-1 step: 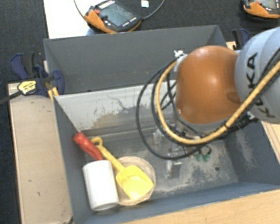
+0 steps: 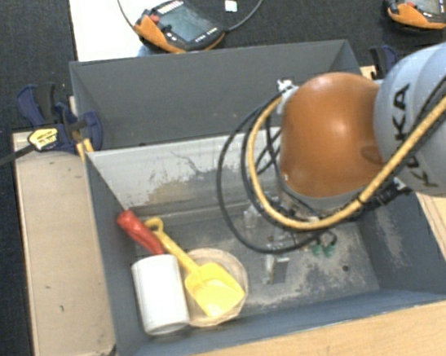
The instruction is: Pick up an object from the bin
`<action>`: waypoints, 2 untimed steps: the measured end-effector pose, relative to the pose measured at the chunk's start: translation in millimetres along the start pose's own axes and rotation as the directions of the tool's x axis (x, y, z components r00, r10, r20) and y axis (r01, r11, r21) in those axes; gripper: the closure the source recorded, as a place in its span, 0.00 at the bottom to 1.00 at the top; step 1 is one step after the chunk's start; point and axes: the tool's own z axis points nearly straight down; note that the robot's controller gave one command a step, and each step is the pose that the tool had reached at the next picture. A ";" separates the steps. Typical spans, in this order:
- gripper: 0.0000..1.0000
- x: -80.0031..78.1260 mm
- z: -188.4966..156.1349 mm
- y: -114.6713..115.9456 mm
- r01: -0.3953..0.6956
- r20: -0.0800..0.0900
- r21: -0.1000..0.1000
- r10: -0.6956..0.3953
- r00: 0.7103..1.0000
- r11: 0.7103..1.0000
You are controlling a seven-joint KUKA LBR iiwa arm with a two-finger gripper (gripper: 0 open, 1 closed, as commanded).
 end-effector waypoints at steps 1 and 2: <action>0.00 -17.8 38.2 32.1 -0.198 -0.001 0.000 0.198 0.980 0.980; 0.00 -23.0 26.6 24.5 -0.201 0.004 -0.001 0.201 0.980 0.980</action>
Offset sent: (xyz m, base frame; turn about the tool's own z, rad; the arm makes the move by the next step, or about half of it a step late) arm 0.0226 0.0241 -0.0272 0.2008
